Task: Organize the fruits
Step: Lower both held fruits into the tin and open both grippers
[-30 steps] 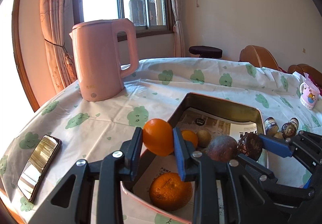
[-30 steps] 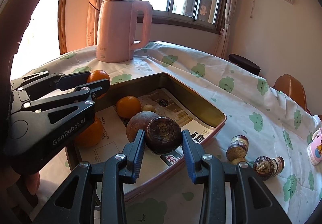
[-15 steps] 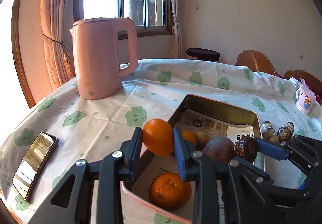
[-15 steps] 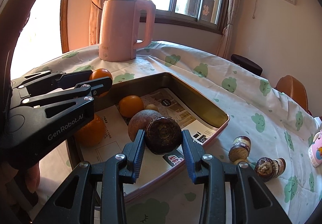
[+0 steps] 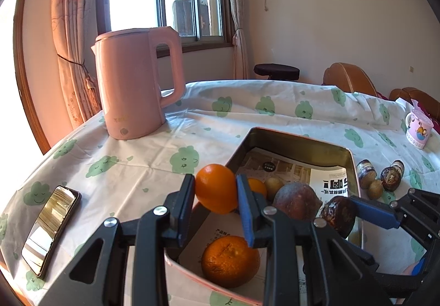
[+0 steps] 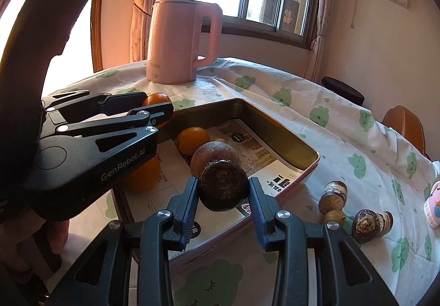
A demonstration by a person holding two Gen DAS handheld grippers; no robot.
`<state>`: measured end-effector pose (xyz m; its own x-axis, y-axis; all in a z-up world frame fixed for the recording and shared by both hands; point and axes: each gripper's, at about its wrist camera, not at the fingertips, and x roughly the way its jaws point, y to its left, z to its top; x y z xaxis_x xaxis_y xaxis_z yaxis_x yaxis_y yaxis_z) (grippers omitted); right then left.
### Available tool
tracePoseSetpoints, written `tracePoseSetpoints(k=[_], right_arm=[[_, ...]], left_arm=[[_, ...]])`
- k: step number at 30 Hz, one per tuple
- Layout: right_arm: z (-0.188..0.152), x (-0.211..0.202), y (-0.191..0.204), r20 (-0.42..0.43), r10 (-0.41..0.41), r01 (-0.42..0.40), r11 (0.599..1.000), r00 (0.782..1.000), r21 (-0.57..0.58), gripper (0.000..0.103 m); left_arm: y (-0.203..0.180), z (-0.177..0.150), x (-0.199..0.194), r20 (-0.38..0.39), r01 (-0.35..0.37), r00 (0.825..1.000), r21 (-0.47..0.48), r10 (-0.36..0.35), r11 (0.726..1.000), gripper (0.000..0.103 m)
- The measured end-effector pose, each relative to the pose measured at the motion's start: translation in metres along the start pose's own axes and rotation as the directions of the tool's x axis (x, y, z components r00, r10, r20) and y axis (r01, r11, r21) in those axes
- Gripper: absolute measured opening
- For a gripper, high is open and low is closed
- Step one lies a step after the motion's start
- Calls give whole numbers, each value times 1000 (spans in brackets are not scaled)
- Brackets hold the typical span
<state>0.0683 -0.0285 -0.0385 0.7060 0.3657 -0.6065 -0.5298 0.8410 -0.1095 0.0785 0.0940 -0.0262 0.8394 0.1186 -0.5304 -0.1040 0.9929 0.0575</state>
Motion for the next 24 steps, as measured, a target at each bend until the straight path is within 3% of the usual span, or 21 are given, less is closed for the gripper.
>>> tracePoseSetpoints(k=[24], right_arm=[[0,1,2,-2,-7,7,1000,1000,-5,39]], left_arm=[[-2,-1,-1,8,1,1000,10,-1,1000,37]])
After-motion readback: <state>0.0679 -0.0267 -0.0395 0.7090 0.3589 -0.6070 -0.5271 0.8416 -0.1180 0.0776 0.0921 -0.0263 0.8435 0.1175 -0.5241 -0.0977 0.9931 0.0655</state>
